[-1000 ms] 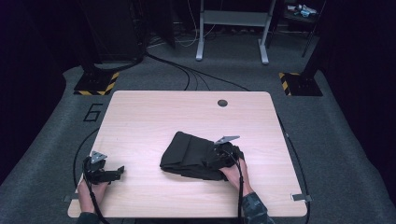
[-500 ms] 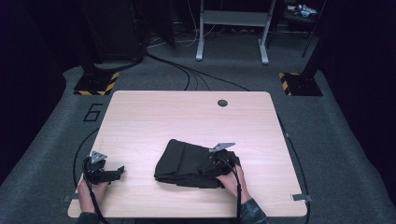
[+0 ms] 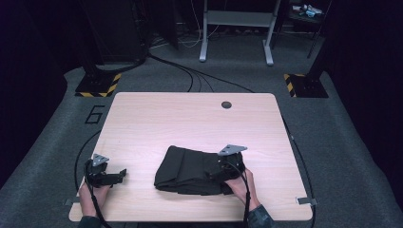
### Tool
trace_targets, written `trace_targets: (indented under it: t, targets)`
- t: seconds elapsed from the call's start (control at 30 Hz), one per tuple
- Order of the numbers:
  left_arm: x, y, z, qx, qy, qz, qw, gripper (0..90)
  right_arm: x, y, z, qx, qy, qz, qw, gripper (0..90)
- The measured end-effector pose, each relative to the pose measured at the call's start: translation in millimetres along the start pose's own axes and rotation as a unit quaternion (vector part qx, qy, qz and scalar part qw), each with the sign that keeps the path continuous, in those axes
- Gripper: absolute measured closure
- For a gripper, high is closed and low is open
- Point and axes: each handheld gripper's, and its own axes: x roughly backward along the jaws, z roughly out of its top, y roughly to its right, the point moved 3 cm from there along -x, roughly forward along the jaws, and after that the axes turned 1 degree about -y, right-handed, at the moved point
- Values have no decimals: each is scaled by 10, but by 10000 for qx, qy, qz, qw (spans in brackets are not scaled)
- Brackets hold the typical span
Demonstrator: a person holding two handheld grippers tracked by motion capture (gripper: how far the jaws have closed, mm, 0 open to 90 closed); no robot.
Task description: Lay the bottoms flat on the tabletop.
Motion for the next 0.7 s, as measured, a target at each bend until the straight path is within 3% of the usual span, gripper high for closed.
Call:
trace_targets:
  t: [0.17, 0.37, 0.7]
  targets:
    - [-1, -1, 0, -1, 3, 5, 10000, 30, 296, 205, -15, -193, 289, -296, 9990, 0]
    - [-1, -2, 1, 8, 0, -1, 10000, 30, 547, 556, -205, -589, 436, -715, 9947, 0]
    - [-7, -7, 4, 71, -3, 29, 10000, 29, 631, 1133, -754, -1380, 211, -1348, 9810, 0]
